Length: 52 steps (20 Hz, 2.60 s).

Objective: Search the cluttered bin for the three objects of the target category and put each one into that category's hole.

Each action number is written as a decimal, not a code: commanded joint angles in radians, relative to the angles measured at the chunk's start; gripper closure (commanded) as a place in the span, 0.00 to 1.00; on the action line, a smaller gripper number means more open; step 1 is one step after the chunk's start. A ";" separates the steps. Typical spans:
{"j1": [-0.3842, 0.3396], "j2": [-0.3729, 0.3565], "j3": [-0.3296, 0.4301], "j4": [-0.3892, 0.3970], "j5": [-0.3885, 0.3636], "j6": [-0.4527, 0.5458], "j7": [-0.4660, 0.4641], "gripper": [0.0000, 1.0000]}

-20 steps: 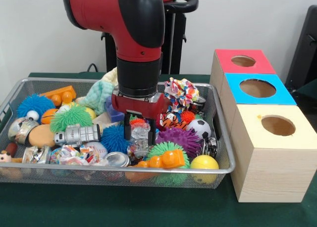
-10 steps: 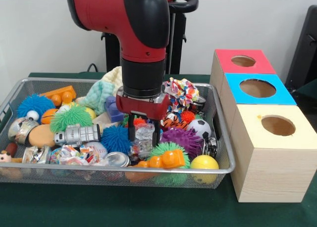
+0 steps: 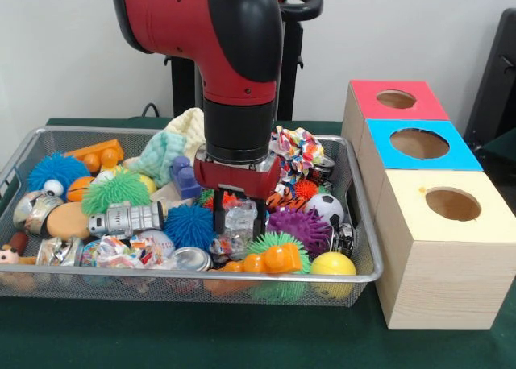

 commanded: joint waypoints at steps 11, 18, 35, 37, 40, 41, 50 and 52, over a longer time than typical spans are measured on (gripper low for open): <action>0.019 0.053 0.030 -0.011 0.005 -0.005 0.184 0.00; 0.033 0.061 0.015 -0.033 -0.003 0.011 0.165 0.00; 0.040 0.095 -0.024 -0.094 -0.055 0.070 0.089 0.00; 0.045 0.097 -0.030 -0.106 -0.052 0.086 0.087 0.00; 0.052 0.099 -0.037 -0.115 -0.046 0.100 0.090 0.00; 0.053 0.098 -0.038 -0.112 -0.046 0.099 0.092 0.00; 0.050 0.089 -0.033 -0.118 -0.068 0.140 0.061 1.00; 0.049 0.084 -0.031 -0.119 -0.068 0.156 0.061 1.00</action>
